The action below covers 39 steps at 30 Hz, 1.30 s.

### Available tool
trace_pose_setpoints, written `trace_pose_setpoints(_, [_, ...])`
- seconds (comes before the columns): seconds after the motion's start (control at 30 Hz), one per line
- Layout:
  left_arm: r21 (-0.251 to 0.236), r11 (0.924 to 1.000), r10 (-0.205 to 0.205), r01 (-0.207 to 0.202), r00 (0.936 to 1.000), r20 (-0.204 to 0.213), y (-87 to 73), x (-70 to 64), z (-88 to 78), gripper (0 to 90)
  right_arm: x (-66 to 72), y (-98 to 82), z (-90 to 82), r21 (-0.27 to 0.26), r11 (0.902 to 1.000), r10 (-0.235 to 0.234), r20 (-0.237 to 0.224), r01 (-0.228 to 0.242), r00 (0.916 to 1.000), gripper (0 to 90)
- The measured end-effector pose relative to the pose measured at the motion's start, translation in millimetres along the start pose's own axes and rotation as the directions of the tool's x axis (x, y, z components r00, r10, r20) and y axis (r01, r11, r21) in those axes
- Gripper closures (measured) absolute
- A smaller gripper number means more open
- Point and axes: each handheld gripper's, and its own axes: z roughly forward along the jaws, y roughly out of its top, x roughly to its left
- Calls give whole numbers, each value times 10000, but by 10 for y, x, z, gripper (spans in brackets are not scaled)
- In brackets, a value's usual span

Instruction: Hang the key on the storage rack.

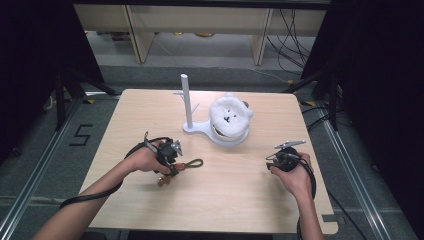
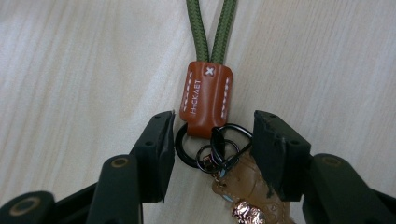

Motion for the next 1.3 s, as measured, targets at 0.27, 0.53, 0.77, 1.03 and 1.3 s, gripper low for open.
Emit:
trace_pose_setpoints(0.27, [377, 9992, 138, -147, 9996, 253, 46, 47, 27, 481, 0, 1, -7, 45, 10000, -24, 13, 24, 10000, 662])
trace_pose_setpoints(0.53, [419, 9989, 191, -206, 9991, 370, 79, 55, 42, 484, 0, 1, -3, 32, 10000, 0, 14, 0, 10000, 661])
trace_pose_setpoints(0.77, [714, 9966, 377, -419, 9976, 588, 127, 91, 47, 487, -3, 1, -7, 47, 10000, -35, -36, 35, 10000, 662])
trace_pose_setpoints(1.03, [763, 9966, 270, -318, 9976, 637, 180, 83, 63, 483, -16, -6, 5, -4, 9999, -152, -74, 152, 9999, 661])
trace_pose_setpoints(1.3, [1124, 9932, 193, -304, 9950, 981, 214, 118, 78, 491, -3, -3, 14, 4, 10000, -83, -64, 83, 9999, 660])
